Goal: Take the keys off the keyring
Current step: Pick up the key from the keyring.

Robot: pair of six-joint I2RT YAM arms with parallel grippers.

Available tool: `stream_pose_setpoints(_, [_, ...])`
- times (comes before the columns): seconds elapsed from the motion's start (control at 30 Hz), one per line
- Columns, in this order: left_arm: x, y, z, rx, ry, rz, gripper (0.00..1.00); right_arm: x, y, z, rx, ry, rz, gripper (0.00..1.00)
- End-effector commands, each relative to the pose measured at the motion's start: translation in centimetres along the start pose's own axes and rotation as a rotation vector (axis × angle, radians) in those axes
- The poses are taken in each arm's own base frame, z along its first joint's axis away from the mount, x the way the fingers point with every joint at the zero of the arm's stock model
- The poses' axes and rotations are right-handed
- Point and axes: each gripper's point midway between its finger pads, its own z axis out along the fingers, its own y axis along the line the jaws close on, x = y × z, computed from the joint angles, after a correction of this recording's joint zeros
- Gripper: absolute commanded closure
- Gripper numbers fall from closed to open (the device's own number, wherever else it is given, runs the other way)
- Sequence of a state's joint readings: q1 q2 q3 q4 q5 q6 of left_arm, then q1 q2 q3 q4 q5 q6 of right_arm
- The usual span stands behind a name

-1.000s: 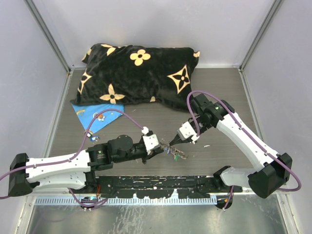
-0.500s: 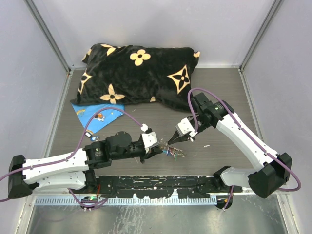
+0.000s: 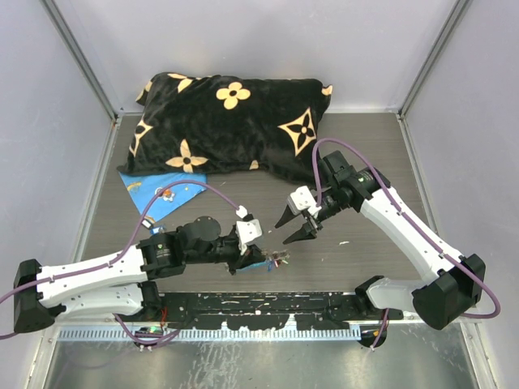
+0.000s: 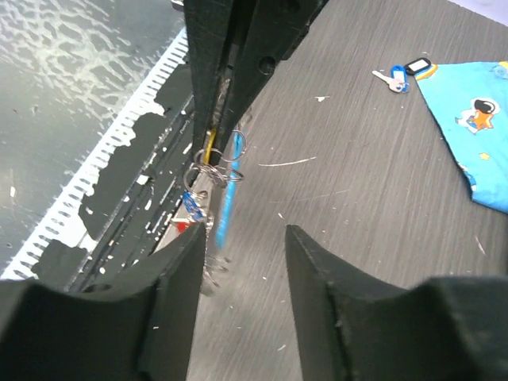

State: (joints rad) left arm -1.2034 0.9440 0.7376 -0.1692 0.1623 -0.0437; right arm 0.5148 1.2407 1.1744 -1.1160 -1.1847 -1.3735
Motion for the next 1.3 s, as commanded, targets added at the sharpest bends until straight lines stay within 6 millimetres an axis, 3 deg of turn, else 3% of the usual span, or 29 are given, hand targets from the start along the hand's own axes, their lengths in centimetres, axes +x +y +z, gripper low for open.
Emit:
stream_pose_setpoints(0.0, [-5.1,-0.5,-1.6,0.037,-0.128,-0.047,1.0,-2.5,1.2,0.2,-0.029,-0.076,0.028,0.47])
stream_pose_setpoints(0.27, [-6.4,1.1,-2.4,0.044,-0.144,-0.264,1.0,-1.7,1.9,1.8,-0.069,-0.071,0.1,0.53])
stream_pose_setpoints(0.8, [-7.9,4.5,-1.9,0.095,-0.085,-0.882,1.0,0.3,-2.4,2.7,0.157,0.058,0.199,0.6])
stream_pose_setpoints(1.1, [-8.7,5.3,-1.7,0.09,-0.112,-0.958,1.0,0.7,-3.8,2.3,0.257,0.069,0.233,0.6])
stream_pose_setpoints(1.27, [-9.3,5.3,-1.7,0.111,-0.148,-0.98,1.0,0.1,-3.3,2.8,0.222,0.031,0.241,0.59])
